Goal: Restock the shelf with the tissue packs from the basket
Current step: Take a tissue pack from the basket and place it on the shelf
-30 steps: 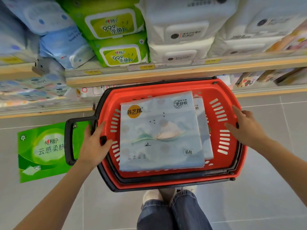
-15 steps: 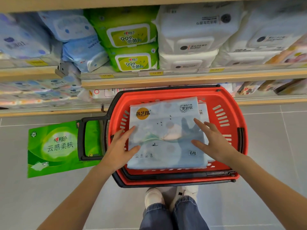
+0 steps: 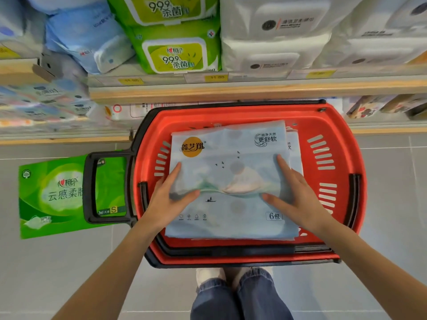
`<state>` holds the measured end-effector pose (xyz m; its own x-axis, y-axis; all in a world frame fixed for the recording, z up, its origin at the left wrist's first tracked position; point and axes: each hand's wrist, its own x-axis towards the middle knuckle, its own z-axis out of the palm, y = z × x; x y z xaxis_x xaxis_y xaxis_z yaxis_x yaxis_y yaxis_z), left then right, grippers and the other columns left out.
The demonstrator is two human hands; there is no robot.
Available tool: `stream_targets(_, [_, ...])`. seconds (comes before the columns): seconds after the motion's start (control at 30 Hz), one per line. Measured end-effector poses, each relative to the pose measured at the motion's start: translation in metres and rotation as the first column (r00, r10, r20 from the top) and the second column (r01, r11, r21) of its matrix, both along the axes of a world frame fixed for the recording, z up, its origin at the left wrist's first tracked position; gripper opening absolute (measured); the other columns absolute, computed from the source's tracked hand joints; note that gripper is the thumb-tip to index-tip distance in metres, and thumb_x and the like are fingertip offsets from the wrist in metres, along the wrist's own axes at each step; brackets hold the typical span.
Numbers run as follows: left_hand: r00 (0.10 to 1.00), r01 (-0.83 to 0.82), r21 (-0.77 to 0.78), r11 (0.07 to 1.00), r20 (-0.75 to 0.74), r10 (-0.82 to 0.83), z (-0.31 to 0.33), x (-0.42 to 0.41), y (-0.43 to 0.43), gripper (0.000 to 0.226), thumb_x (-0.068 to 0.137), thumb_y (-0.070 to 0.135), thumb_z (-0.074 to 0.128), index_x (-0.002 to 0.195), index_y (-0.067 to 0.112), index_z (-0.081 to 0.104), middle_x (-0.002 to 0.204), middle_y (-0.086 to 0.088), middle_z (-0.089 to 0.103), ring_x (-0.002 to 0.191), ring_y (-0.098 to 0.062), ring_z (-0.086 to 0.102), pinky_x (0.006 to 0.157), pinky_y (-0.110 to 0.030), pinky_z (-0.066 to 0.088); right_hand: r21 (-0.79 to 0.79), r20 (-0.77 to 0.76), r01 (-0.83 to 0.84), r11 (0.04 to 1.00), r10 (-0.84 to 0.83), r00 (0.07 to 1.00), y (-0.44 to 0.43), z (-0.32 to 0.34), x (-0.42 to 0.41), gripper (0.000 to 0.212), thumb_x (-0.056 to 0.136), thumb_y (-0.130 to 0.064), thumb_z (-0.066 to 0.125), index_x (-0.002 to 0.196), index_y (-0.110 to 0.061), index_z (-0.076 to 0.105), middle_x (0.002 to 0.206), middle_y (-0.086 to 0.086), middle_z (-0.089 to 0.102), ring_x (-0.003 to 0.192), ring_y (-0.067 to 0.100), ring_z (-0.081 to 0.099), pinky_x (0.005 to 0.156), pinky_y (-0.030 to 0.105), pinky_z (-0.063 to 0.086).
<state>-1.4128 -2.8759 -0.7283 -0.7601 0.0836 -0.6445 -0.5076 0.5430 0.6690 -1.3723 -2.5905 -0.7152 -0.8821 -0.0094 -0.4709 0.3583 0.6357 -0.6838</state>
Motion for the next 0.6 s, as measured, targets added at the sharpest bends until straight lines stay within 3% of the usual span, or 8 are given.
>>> stream_targets(0.13, [0.996,-0.08,0.111,0.991,0.044,0.076,-0.005,0.002,0.006,0.09,0.075,0.022,0.074,0.144,0.04,0.018,0.137,0.024,0.028,0.126,0.004,0.032,0.102,-0.02,0.031,-0.009,-0.058,-0.006,1.0,0.005,0.998,-0.003,-0.006,-0.003,0.093,0.073,-0.048,0.066,0.145,-0.032,0.009,0.133,-0.01,0.036,0.116,-0.002,0.027,0.093,0.021,0.027])
stream_targets(0.23, [0.996,-0.082,0.102,0.991,0.038,0.079,-0.004,0.001,0.005,0.093,0.072,0.022,0.076,0.143,0.041,0.019,0.138,0.025,0.027,0.127,0.003,0.03,0.104,-0.023,0.031,-0.046,-0.062,0.024,0.999,-0.026,0.998,-0.002,-0.006,-0.004,0.093,0.074,-0.038,0.072,0.145,-0.03,0.013,0.141,-0.004,0.036,0.122,0.002,0.03,0.096,0.022,0.028])
stream_targets(0.33, [0.998,-0.063,0.071,0.995,0.024,0.062,0.003,0.003,0.006,0.093,0.071,0.026,0.077,0.143,0.04,0.02,0.137,0.026,0.027,0.128,0.003,0.027,0.104,-0.022,0.027,-0.06,-0.057,0.023,0.998,-0.026,0.998,-0.001,-0.001,-0.003,0.092,0.074,-0.032,0.073,0.145,-0.027,0.014,0.135,-0.013,0.034,0.127,0.006,0.031,0.098,0.024,0.029])
stream_targets(0.6, [0.999,-0.009,0.052,0.999,-0.051,0.012,0.042,0.01,0.009,0.092,0.072,0.022,0.076,0.145,0.031,0.022,0.141,0.02,0.03,0.133,0.003,0.024,0.108,-0.02,0.022,-0.04,-0.099,-0.001,0.999,-0.003,0.995,0.005,0.031,-0.005,0.092,0.07,-0.041,0.068,0.144,-0.026,0.016,0.133,-0.017,0.031,0.128,0.008,0.033,0.102,0.026,0.03])
